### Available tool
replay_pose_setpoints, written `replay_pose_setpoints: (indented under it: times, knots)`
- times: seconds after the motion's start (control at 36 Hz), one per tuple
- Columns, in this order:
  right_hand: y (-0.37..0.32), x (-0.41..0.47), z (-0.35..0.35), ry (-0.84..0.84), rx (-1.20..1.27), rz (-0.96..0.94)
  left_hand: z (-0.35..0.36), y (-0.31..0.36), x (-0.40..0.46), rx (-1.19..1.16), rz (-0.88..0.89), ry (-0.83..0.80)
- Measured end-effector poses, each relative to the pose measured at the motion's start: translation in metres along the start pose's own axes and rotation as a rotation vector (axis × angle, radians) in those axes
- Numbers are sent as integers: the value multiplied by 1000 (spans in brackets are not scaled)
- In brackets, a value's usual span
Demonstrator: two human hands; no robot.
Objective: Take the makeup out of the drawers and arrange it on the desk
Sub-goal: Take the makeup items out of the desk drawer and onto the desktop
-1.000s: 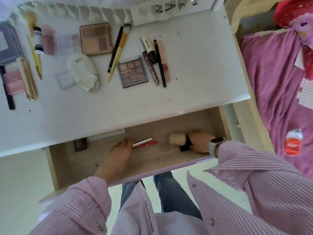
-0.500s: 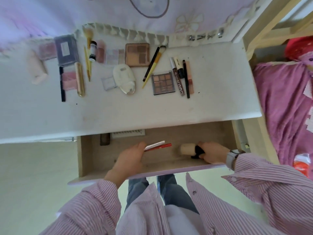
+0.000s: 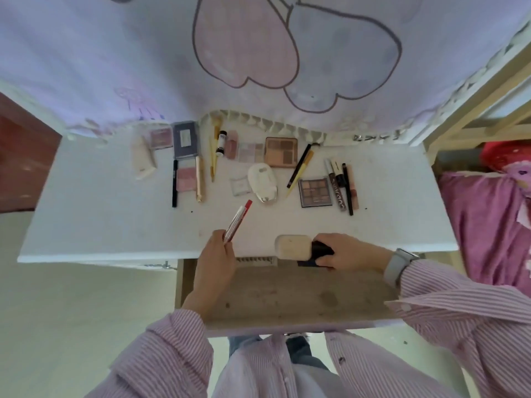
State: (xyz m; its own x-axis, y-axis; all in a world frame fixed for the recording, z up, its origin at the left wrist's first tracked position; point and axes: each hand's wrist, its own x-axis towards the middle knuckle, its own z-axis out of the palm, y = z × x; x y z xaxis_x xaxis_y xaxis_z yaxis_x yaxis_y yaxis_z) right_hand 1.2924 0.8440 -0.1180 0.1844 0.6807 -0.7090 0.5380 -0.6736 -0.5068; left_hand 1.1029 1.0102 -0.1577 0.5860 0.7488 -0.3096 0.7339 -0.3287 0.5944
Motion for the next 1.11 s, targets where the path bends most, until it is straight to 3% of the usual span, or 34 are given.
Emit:
replay_pose_setpoints:
  times: [0.14, 0.28, 0.53, 0.75, 1.0, 1.11]
  knots:
    - [-47, 26, -29, 48, 20, 70, -7, 1, 33, -55, -126, 93]
    - [-91, 55, -45, 70, -137, 112, -10, 0, 58, -146, -140, 101]
    - [-135, 89, -46, 172, -421, 129, -13, -8, 83, -151, -14, 25]
    - [-147, 94, -47, 282, -615, 80, -13, -18, 84, -8, 131, -56]
    - [-152, 95, -40, 393, -564, -12, -9, -34, 83, 92, 377, -2]
    - [-149, 91, -36, 413, -476, -25, -10, -35, 88, 154, 394, 27]
